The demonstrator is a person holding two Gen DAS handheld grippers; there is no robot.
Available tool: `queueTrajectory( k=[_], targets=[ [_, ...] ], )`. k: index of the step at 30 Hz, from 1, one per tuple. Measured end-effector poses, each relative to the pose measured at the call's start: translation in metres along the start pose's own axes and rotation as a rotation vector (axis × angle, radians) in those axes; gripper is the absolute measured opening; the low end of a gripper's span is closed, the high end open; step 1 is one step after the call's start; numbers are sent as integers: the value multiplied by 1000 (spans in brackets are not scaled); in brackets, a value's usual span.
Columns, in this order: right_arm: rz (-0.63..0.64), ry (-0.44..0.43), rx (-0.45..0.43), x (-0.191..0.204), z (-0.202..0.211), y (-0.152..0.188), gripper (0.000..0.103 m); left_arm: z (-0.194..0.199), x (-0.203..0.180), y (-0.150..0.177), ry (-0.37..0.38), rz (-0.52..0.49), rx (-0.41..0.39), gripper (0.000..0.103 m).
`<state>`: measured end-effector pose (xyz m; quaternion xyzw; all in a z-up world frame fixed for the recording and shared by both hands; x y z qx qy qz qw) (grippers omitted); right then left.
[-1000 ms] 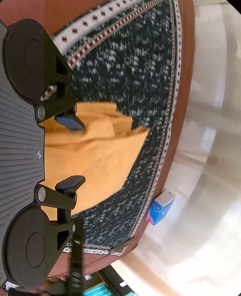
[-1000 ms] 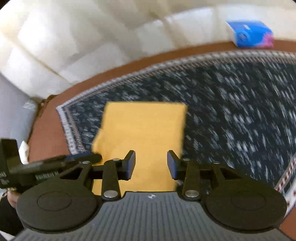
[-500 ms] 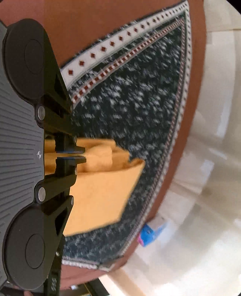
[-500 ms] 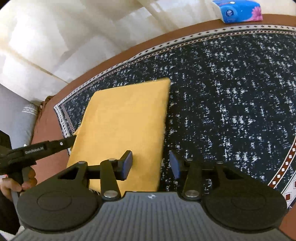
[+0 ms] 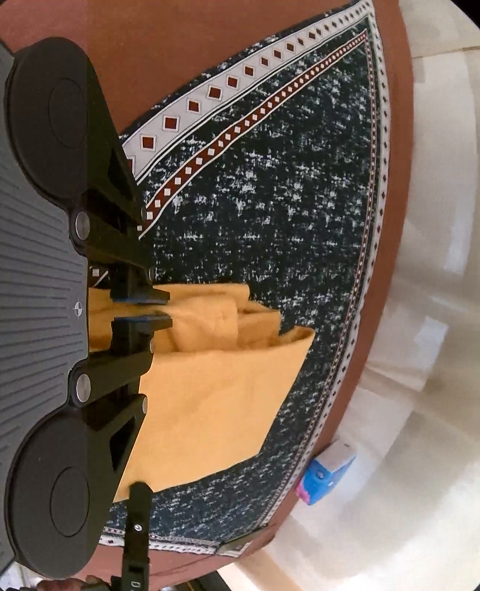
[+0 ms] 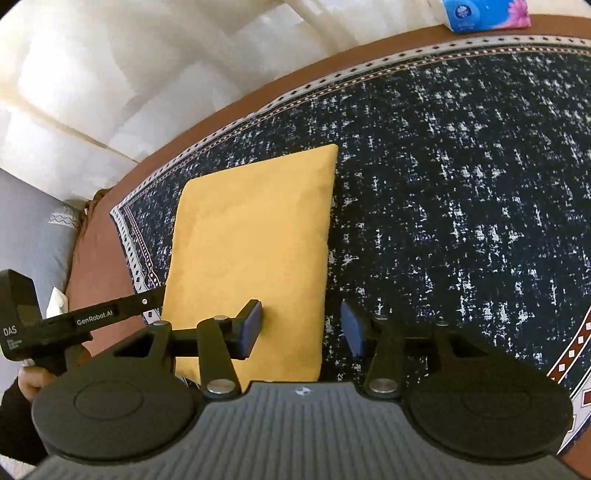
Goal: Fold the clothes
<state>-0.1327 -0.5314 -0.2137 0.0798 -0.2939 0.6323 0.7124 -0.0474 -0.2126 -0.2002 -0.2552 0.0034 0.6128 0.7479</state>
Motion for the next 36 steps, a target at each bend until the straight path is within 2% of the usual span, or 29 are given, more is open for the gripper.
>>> queueTrajectory(
  k=[1, 2, 5, 7, 9, 14, 20, 25, 29, 31, 36],
  targets=[
    [-5, 0, -5, -1, 0, -1, 52, 4, 1, 0, -1, 6, -1, 43],
    [-8, 0, -10, -1, 1, -2, 52, 8, 2, -1, 3, 14, -7, 48],
    [-5, 0, -20, -3, 5, -5, 52, 28, 7, -8, 16, 50, -70, 55],
    [-4, -5, -25, -4, 8, -8, 52, 37, 8, -14, 63, 87, -96, 68],
    [-5, -3, -30, -6, 8, -11, 53, 35, 5, -17, 119, 104, -92, 73],
    [-33, -8, -13, -11, -1, -13, 53, 3, -7, -19, 112, 43, -18, 76],
    [-67, -55, 0, -11, -5, -9, 53, -23, -9, -18, 152, 72, 49, 76],
    [-63, -69, -25, -11, -11, -17, 53, -29, -6, -19, 171, 90, 49, 76],
    [-38, -60, -32, -12, -24, -27, 56, -30, -12, -23, 228, 92, 59, 74],
    [-39, -84, -36, -11, -27, -29, 56, -31, -15, -21, 222, 66, 66, 73],
    [-86, -156, -31, -11, -30, -28, 53, -35, -13, -22, 235, 91, 69, 73]
  ],
)
Point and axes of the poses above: each gripper's, at about its wrist camera, not at the fingertips, and z roughly against the way its jaws point, x to its left, y to its underside, the point moved 9 cm from there along -z, roughly the way its jaws point, and after that the axes turned 9 degrees about x, right-handed, at the moved point
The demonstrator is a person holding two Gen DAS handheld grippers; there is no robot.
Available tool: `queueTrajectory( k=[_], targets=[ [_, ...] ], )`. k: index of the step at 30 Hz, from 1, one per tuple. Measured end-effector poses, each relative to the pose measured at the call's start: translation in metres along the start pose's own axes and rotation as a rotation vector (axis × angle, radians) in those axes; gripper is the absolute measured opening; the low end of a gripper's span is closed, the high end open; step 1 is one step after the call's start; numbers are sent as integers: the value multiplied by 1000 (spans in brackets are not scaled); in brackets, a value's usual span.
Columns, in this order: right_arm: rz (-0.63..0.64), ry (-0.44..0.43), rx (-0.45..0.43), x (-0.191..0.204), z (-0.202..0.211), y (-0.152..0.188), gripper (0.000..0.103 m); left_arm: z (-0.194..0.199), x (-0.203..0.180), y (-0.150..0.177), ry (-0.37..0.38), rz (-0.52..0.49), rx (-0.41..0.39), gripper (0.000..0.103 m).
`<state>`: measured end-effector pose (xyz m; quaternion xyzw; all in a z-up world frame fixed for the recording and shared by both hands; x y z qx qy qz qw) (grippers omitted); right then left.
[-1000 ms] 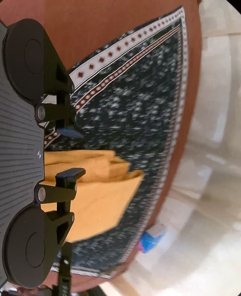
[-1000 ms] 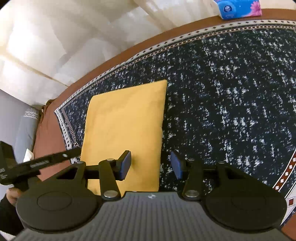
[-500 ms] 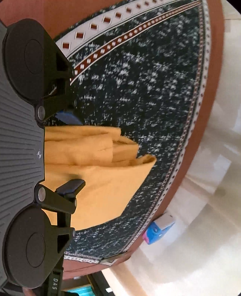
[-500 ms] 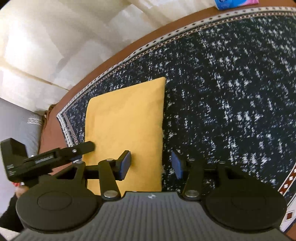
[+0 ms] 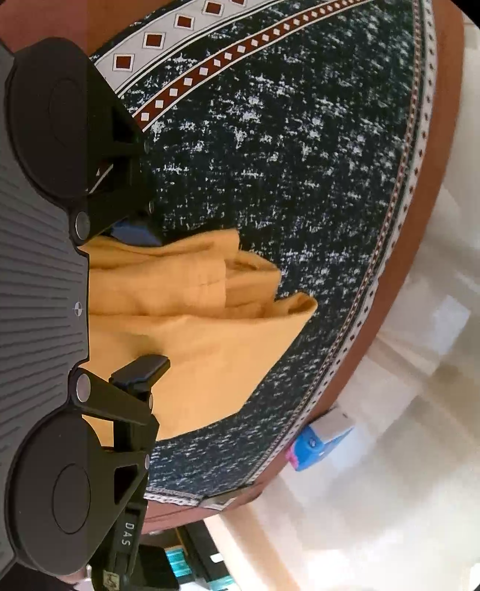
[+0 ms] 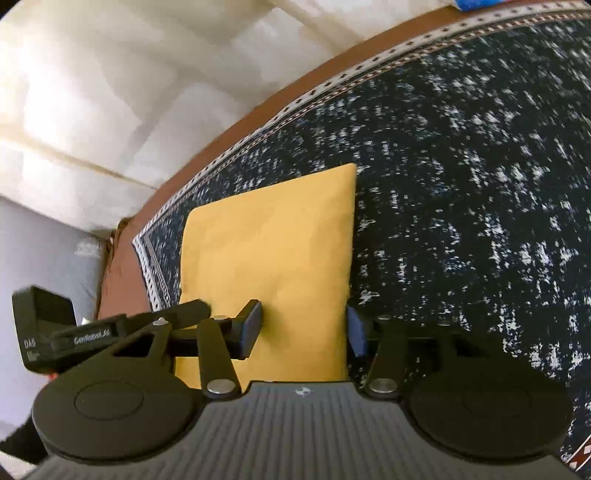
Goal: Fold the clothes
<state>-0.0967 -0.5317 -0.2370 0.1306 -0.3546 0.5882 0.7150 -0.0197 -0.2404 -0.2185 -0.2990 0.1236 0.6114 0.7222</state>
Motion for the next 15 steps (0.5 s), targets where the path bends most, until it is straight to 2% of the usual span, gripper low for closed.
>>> queueTrajectory(
  k=[3, 4, 5, 7, 9, 12, 15],
  targets=[
    [-49, -22, -15, -2, -4, -4, 52, -2, -4, -2, -23, -13, -4, 71],
    [-54, -19, -12, -1, -5, -4, 49, -2, -6, -2, -40, -26, -3, 56],
    [-60, -15, -9, -1, -7, -5, 42, -3, -7, -1, -67, -44, 0, 45],
    [-61, 0, 2, 0, -8, -6, 33, -3, -13, 2, -109, -81, -8, 27],
    [-45, 17, 6, 6, -7, -5, 28, -1, -21, 4, -145, -119, -24, 18],
    [-6, 39, -1, 17, -2, -5, 23, 6, -32, 7, -186, -157, -52, 15],
    [15, 10, -38, 32, 12, -6, 22, 19, -41, 6, -163, -149, -90, 15]
  ],
)
Point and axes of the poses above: each gripper's, at about its wrist camera, not at the fingertips, and z roughly against the way its jaws point, x to its left, y to its underside, the point moved 9 cm from there along -z, roughly the way its jaws point, and after that the axes turned 9 degrees about x, right-handed, at the moved point
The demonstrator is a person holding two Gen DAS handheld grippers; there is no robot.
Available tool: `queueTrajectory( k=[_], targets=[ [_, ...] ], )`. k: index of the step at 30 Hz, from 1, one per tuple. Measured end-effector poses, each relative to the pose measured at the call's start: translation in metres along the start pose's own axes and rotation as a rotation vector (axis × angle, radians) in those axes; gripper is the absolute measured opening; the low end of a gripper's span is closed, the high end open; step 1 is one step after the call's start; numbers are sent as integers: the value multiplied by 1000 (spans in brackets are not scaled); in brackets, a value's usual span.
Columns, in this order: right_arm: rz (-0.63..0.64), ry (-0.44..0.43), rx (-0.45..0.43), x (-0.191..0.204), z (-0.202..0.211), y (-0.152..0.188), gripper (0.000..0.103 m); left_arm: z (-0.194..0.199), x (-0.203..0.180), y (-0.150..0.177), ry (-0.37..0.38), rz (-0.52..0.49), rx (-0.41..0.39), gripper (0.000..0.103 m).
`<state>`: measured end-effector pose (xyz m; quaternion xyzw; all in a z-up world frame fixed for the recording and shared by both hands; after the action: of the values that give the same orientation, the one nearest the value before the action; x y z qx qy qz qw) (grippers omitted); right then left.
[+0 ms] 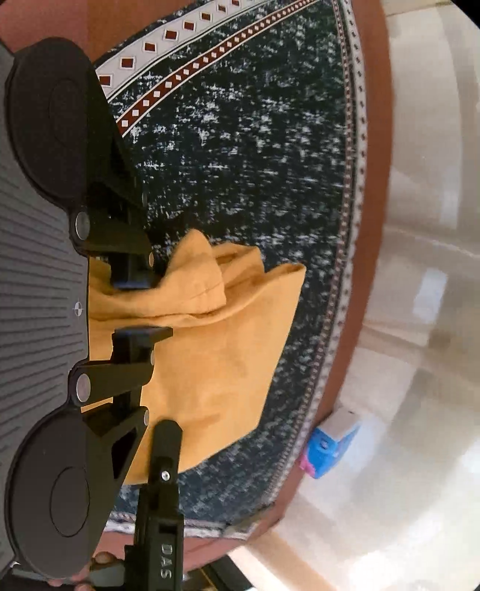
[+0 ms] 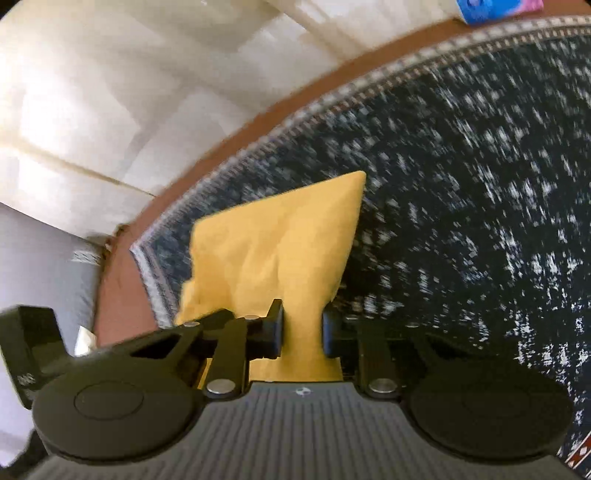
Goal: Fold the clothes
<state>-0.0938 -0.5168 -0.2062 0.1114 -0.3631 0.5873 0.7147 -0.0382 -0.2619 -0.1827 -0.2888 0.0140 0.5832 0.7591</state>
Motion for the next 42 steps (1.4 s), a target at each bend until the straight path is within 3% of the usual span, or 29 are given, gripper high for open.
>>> queueTrajectory(
  k=[8, 14, 19, 23, 27, 35, 42],
  targets=[
    [81, -26, -111, 27, 70, -22, 22, 46, -54, -34, 81, -79, -128, 15],
    [163, -13, -238, 37, 143, -61, 22, 70, -128, -76, 130, -179, -244, 15],
    [185, -14, -354, 17, 213, -83, 22, 70, -206, -97, 164, -251, -297, 15],
    [186, -10, -401, -34, 266, -96, 22, 43, -282, -98, 174, -294, -297, 15],
    [186, -7, -413, -100, 314, -111, 22, -9, -362, -94, 158, -290, -289, 15],
    [141, 48, -337, -263, 391, -154, 22, -131, -509, -86, 172, -160, -180, 16],
    [121, 135, -306, -367, 429, -192, 22, -214, -580, -96, 174, -159, -116, 17]
  ],
)
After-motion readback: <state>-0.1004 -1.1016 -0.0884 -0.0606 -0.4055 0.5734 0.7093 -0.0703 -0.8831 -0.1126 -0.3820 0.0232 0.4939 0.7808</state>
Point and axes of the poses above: each gripper's, at about its wrist camera, not at the fingertips, and z roughly against the way its jaws point, x to its left, y to its underside, the point moved 9 cm from there along -z, roughly the way its jaws point, and after that the axes turned 9 degrees about x, right-handed, at the moved point
